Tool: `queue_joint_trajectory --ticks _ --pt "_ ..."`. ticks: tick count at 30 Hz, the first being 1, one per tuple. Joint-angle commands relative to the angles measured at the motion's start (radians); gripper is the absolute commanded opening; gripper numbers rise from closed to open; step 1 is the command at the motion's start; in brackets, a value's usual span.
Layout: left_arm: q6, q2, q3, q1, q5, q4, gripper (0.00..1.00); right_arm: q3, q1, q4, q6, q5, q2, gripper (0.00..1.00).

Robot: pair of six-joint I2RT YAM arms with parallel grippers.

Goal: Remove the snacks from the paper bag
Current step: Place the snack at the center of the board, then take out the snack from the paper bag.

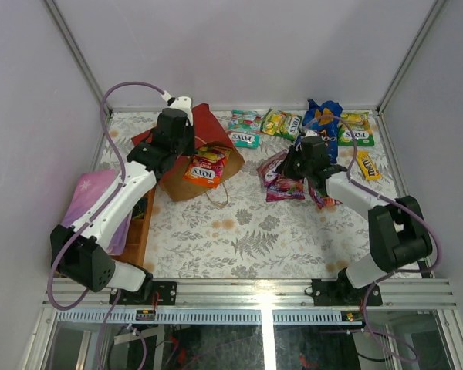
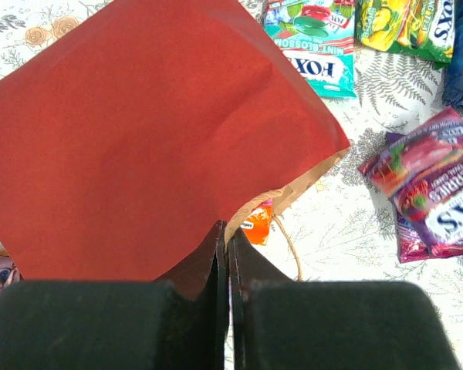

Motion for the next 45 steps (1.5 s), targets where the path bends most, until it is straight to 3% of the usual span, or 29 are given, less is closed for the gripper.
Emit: queue_joint_trajectory --ticks 1,7,21,26,30,33,41,45 --pt "0.009 -0.03 0.031 0.0 -0.018 0.009 0.0 0.07 -0.008 0.183 0.08 0.17 0.072 0.0" --pt "0.011 -0.024 0.032 0.0 -0.021 0.009 0.0 0.049 0.005 0.244 0.169 0.044 0.211 0.0" --pt "0.014 -0.006 0.034 0.002 -0.058 0.006 0.0 0.085 0.232 0.283 0.348 0.024 0.419 0.02" --pt "0.014 -0.012 0.032 0.002 -0.072 0.006 0.0 0.095 0.245 0.282 0.344 0.017 0.439 0.23" --pt "0.014 -0.013 0.032 0.001 -0.089 0.005 0.0 0.067 0.245 0.26 0.286 0.07 0.368 0.64" --pt "0.011 -0.014 0.031 0.002 -0.104 0.002 0.0 0.043 0.247 0.245 0.245 0.128 0.288 0.77" --pt "0.007 -0.009 0.034 0.006 -0.113 -0.002 0.0 0.041 0.329 0.222 0.025 0.456 0.048 0.81" --pt "0.005 -0.009 0.033 0.006 -0.111 -0.002 0.0 0.036 0.357 0.313 -0.065 0.495 0.009 0.82"
